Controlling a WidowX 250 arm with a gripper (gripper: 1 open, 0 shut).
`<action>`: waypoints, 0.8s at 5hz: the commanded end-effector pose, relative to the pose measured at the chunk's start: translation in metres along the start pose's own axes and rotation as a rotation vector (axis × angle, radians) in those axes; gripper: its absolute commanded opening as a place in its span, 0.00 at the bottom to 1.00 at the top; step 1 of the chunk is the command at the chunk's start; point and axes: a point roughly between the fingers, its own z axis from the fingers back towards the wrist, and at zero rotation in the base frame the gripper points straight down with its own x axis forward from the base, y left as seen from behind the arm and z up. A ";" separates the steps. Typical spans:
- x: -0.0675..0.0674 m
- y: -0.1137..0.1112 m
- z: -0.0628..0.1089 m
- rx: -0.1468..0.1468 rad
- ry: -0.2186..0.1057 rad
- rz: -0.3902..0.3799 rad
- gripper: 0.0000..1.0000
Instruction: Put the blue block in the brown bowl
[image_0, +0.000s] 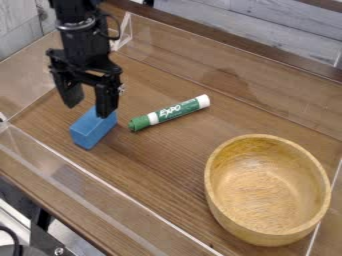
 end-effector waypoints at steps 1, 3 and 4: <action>0.004 0.009 0.003 -0.003 -0.042 0.006 1.00; 0.005 0.014 -0.006 -0.022 -0.040 0.016 1.00; 0.006 0.016 -0.009 -0.030 -0.040 0.020 1.00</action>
